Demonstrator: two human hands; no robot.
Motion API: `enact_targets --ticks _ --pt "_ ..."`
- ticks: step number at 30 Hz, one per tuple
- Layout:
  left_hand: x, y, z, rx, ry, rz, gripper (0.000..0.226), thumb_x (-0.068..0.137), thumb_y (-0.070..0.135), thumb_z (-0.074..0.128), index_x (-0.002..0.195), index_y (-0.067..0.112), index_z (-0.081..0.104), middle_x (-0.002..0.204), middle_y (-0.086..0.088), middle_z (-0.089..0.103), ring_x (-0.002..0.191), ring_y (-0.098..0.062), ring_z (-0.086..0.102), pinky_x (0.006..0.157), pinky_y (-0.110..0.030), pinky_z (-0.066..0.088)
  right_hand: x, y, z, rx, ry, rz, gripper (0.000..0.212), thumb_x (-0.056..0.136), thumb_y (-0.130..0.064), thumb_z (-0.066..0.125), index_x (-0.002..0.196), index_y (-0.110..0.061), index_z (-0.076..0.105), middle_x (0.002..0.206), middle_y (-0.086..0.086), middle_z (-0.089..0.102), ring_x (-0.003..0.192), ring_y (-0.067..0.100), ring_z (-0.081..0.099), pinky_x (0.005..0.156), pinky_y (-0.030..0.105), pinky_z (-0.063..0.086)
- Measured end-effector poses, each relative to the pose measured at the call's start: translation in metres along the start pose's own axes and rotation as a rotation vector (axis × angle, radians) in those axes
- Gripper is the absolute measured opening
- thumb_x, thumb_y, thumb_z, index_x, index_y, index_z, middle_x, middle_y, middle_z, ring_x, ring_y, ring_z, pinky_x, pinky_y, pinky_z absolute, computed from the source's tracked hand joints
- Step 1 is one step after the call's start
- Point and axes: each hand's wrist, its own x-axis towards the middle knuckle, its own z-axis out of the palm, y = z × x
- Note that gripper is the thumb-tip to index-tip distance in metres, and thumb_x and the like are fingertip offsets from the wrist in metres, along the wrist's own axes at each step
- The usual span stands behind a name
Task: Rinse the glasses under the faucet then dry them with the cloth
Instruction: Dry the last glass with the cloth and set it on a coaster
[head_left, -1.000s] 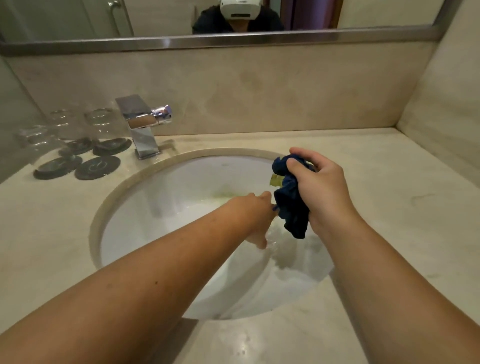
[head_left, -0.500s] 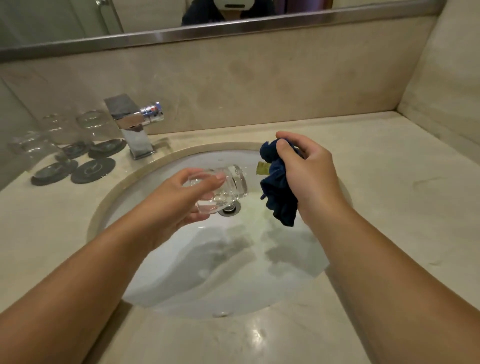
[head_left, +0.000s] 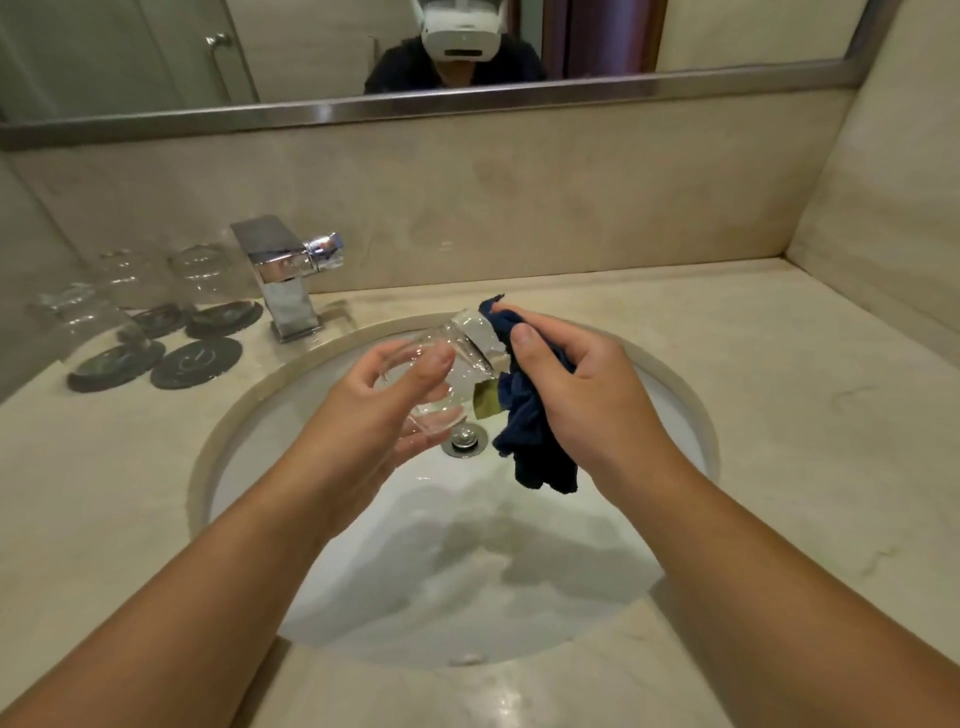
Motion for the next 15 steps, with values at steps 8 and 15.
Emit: enact_targets --ticks 8,15 --pt "-0.0009 -0.0020 -0.0029 0.332 -0.145 0.010 0.083 0.062 0.068 0.090 0.128 0.031 0.055 0.109 0.002 0.083 0.105 -0.016 0.077 0.091 -0.035 0.052 -0.0026 -0.0079 -0.0062 -0.002 0.012 -0.106 0.024 0.108 -0.024 0.060 0.111 -0.038 0.080 0.075 0.002 0.072 0.062 0.025 0.070 0.054 0.044 0.057" --pt "-0.0087 0.0040 0.0022 0.343 -0.120 0.138 0.052 0.077 0.043 0.082 0.123 0.033 0.060 0.087 0.011 0.083 0.076 0.002 0.075 0.061 -0.008 0.049 -0.0041 -0.0090 -0.0060 -0.053 -0.013 -0.187 0.024 0.107 -0.024 0.062 0.122 -0.032 0.079 0.084 0.007 0.077 0.066 0.026 0.068 0.057 0.032 0.055"
